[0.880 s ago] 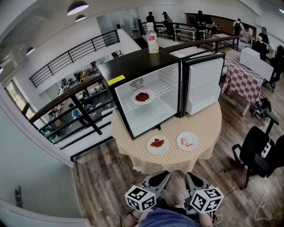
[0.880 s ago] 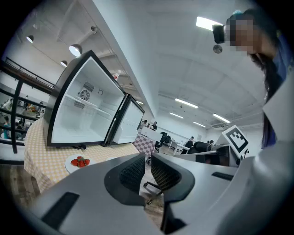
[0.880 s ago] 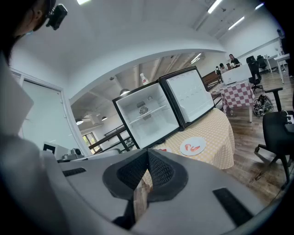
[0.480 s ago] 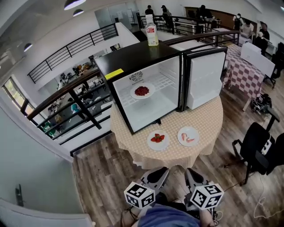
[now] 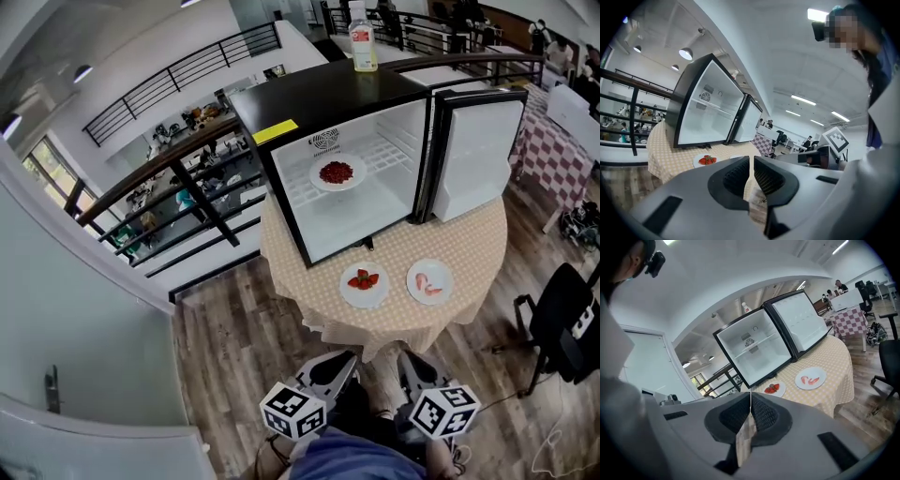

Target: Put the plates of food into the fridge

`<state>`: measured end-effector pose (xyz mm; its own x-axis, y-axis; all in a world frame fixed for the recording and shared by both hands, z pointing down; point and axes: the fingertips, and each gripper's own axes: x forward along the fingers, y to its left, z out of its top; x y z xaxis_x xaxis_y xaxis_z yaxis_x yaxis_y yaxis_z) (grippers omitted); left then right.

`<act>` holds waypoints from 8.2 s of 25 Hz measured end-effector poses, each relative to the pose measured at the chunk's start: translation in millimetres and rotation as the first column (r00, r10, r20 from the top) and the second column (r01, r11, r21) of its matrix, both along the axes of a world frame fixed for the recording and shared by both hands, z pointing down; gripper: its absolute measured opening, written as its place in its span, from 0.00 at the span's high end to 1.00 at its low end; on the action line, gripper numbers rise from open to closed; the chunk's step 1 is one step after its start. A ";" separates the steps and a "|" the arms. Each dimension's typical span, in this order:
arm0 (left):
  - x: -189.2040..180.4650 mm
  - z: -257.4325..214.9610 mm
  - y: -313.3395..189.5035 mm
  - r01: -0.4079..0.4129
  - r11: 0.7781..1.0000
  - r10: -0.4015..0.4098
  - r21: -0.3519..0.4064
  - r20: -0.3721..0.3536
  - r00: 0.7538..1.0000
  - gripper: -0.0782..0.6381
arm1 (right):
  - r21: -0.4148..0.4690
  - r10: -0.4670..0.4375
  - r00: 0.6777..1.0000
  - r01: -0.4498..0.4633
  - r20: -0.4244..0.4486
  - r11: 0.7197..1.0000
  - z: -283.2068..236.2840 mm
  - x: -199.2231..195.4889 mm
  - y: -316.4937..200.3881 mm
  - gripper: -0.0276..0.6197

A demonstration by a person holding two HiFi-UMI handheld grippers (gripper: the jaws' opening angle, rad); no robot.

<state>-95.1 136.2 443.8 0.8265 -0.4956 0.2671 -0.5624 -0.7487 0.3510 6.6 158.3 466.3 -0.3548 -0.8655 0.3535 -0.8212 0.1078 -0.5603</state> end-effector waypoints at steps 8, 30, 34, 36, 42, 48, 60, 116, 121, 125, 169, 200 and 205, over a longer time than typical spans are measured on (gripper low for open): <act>-29.4 35.4 -53.4 0.008 1.000 -0.008 0.007 0.060 0.998 0.84 | -0.073 -0.045 0.999 0.047 0.023 0.996 33.2 -0.4 -60.9 0.93; -7.9 136.8 -216.1 -0.060 0.975 0.086 -0.214 0.116 0.989 0.72 | -0.362 -0.055 0.998 0.038 -0.035 0.931 153.4 14.9 -210.0 0.81; -1.6 163.5 -227.6 -0.090 0.956 0.134 -0.280 0.139 0.981 0.69 | -0.418 -0.034 0.994 -0.010 -0.099 0.908 174.9 22.8 -217.9 0.77; 1.2 175.6 -229.3 -0.109 0.943 0.165 -0.315 0.157 0.974 0.64 | -0.440 -0.025 0.993 -0.030 -0.118 0.898 181.9 24.8 -219.3 0.75; 6.5 207.2 -224.9 -0.112 0.918 0.204 -0.381 0.211 0.956 0.61 | -0.486 -0.059 0.988 -0.018 -0.144 0.874 200.0 22.6 -216.9 0.74; 4.6 220.4 -230.2 -0.031 0.927 0.156 -0.374 0.308 0.938 0.61 | -0.481 -0.082 0.981 -0.014 -0.178 0.876 202.7 25.2 -216.6 0.74; 5.7 209.6 -229.4 0.043 0.918 0.063 -0.394 0.252 0.966 0.61 | -0.499 -0.055 0.995 0.092 0.088 0.861 191.4 23.1 -211.7 0.84; 26.8 137.1 -401.0 0.524 0.797 -0.506 -0.302 0.142 0.851 0.62 | -0.276 -0.376 0.917 0.329 -0.134 0.903 122.1 51.3 -465.3 0.87; 27.3 138.1 -405.8 0.529 0.783 -0.505 -0.326 0.163 0.848 0.62 | -0.269 -0.345 0.932 0.306 -0.110 0.913 126.1 53.9 -467.9 0.88; 25.4 138.7 -407.4 0.544 0.769 -0.519 -0.334 0.170 0.838 0.62 | -0.237 -0.350 0.925 0.310 -0.147 0.920 124.6 51.2 -468.2 0.87; 118.0 49.9 -213.3 0.132 0.987 -0.135 -0.091 -0.024 0.991 0.82 | 0.018 -0.353 0.930 0.357 -0.096 0.934 10.9 111.3 -236.8 0.86; 157.9 60.6 -199.1 -0.003 0.995 0.007 -0.099 0.044 0.999 0.86 | -0.032 -0.269 0.961 0.267 -0.069 0.963 29.6 138.3 -219.6 0.86; 166.7 74.3 -197.1 -0.031 0.991 0.040 -0.132 0.065 0.997 0.86 | -0.065 -0.205 0.978 0.202 -0.044 0.977 31.8 158.0 -221.9 0.86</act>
